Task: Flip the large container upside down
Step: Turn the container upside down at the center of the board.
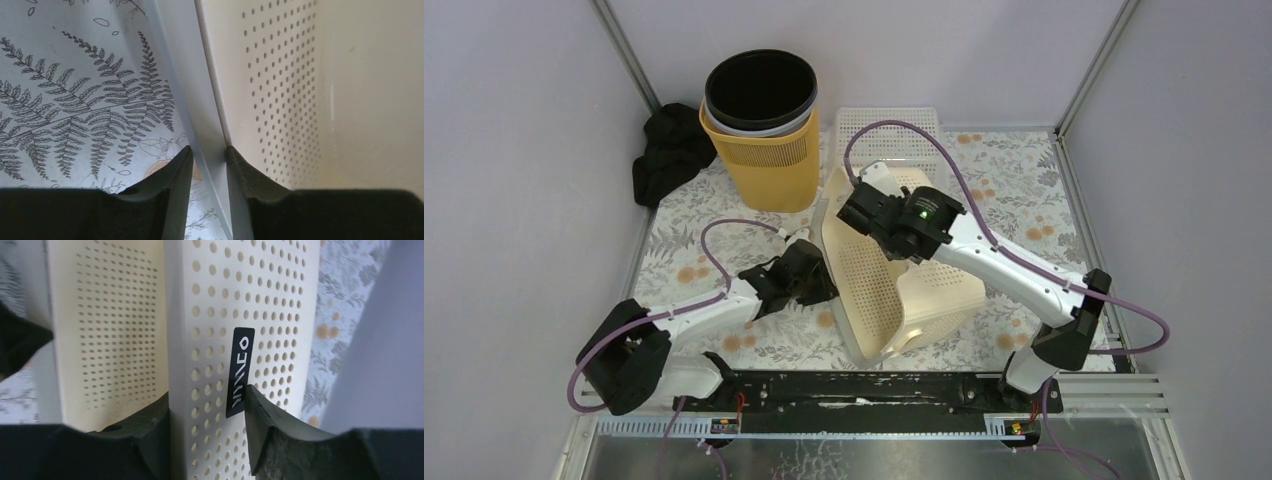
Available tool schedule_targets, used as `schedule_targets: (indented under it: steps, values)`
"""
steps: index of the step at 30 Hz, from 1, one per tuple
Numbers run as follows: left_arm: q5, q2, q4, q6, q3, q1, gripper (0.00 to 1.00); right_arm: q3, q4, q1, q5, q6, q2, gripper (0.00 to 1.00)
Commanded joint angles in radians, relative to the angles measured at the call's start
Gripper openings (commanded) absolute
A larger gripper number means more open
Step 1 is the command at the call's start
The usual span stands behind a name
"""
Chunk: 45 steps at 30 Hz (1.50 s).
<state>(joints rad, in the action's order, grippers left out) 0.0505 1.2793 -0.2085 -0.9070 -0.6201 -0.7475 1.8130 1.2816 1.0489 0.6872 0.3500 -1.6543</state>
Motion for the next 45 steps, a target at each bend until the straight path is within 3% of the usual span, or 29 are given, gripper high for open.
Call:
schedule_targets:
  steps: [1, 4, 7, 10, 13, 25, 35, 45]
  values:
    - [0.007, 0.075, 0.027, 0.042, 0.049, 0.02, 0.41, -0.055, -0.183, 0.038, -0.504, 0.081, 0.046, 0.52]
    - [0.006, 0.081, 0.027, 0.048, 0.049, 0.033, 0.53, -0.08, -0.227, 0.04, -0.558, 0.075, 0.075, 0.53]
    - [0.01, 0.069, 0.009, 0.052, 0.042, 0.041, 0.67, -0.093, -0.256, 0.039, -0.567, 0.074, 0.108, 0.66]
    - [0.021, 0.042, -0.026, 0.057, 0.027, 0.045, 0.73, -0.084, -0.272, 0.04, -0.555, 0.067, 0.131, 0.76]
    - [0.033, 0.006, -0.07, 0.06, 0.011, 0.046, 0.77, -0.059, -0.269, 0.039, -0.533, 0.059, 0.136, 0.77]
    - [0.053, -0.146, -0.206, 0.047, -0.024, 0.046, 0.8, -0.015, -0.242, -0.007, -0.364, 0.045, 0.196, 0.83]
    - [0.051, -0.141, -0.181, 0.03, -0.002, 0.045, 0.78, -0.064, -0.292, -0.312, -0.41, 0.041, 0.329, 0.85]
    - [0.035, -0.017, -0.068, 0.021, -0.015, 0.034, 0.76, -0.348, -0.466, -0.592, -0.662, 0.078, 0.402, 0.84]
